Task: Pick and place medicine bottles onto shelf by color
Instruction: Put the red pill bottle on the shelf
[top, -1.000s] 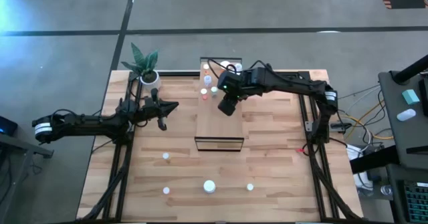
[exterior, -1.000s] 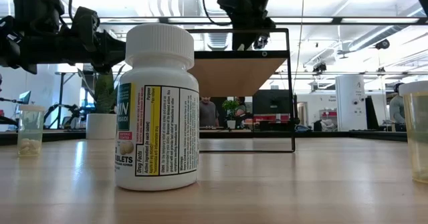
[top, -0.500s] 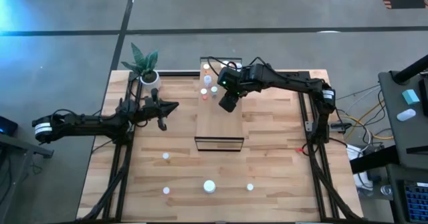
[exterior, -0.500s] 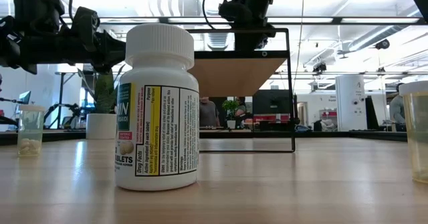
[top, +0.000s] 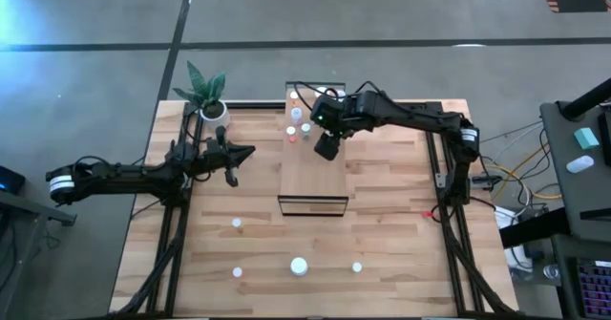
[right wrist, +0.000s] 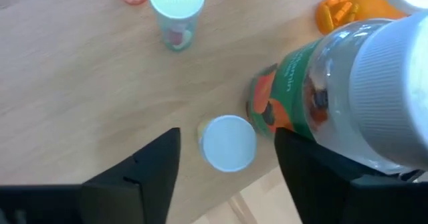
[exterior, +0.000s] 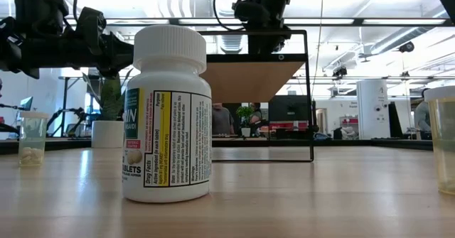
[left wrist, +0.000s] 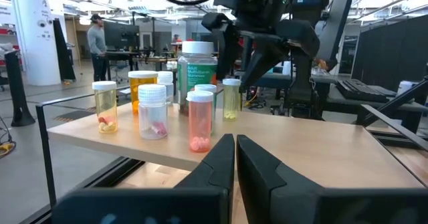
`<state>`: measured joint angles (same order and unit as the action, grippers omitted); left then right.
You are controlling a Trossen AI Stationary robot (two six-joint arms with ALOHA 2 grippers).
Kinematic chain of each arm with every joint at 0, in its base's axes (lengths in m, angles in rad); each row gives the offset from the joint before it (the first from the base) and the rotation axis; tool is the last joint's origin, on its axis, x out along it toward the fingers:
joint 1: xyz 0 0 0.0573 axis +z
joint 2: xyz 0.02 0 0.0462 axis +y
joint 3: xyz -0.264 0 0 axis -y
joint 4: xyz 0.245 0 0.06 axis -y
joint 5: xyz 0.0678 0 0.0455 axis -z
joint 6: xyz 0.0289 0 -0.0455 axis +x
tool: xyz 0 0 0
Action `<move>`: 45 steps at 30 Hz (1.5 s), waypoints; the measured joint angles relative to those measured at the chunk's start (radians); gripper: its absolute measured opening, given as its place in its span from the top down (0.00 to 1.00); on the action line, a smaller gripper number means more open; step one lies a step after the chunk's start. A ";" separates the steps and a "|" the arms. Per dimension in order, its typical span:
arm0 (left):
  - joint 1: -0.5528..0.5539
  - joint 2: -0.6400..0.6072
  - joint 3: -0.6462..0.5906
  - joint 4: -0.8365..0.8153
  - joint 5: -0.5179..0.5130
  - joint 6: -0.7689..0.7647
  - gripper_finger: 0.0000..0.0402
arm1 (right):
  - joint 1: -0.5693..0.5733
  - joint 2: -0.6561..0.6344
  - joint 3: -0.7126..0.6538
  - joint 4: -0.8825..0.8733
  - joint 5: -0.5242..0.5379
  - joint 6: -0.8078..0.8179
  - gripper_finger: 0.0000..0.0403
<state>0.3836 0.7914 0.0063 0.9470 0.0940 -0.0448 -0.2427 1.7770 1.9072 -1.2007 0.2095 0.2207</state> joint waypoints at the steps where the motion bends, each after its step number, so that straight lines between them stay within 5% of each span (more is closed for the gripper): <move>1: 0.000 0.000 0.000 0.000 0.000 0.000 1.00 | 0.002 -0.007 0.000 0.000 0.000 -0.010 0.39; 7: 0.000 0.000 0.000 -0.020 0.011 -0.002 1.00 | 0.034 -0.093 0.000 -0.055 0.000 -0.015 0.36; 12: 0.000 0.000 0.000 -0.022 0.030 -0.030 1.00 | 0.096 -0.222 -0.072 -0.080 0.067 -0.024 0.51; 16: 0.000 0.000 0.002 -0.022 0.036 -0.124 1.00 | 0.156 -0.382 -0.316 0.108 0.045 -0.058 0.72; 20: -0.003 -0.001 0.039 -0.023 0.179 -0.115 1.00 | 0.212 -0.562 -0.625 0.388 0.041 -0.110 0.93; 24: -0.030 -0.002 0.118 -0.045 0.256 -0.134 1.00 | 0.253 -0.730 -0.891 0.643 0.041 -0.154 0.97; 33: -0.113 0.031 0.468 -0.697 0.225 -0.023 1.00 | 0.258 -1.033 -1.288 0.989 0.021 -0.230 0.97; 45: -0.258 0.212 0.818 -1.279 0.104 -0.024 1.00 | 0.258 -1.199 -1.453 1.088 0.018 -0.314 0.97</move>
<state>0.1257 1.0038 0.8240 -0.3321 0.1982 -0.0692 0.0151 0.5778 0.4543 -0.1127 0.2276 -0.0929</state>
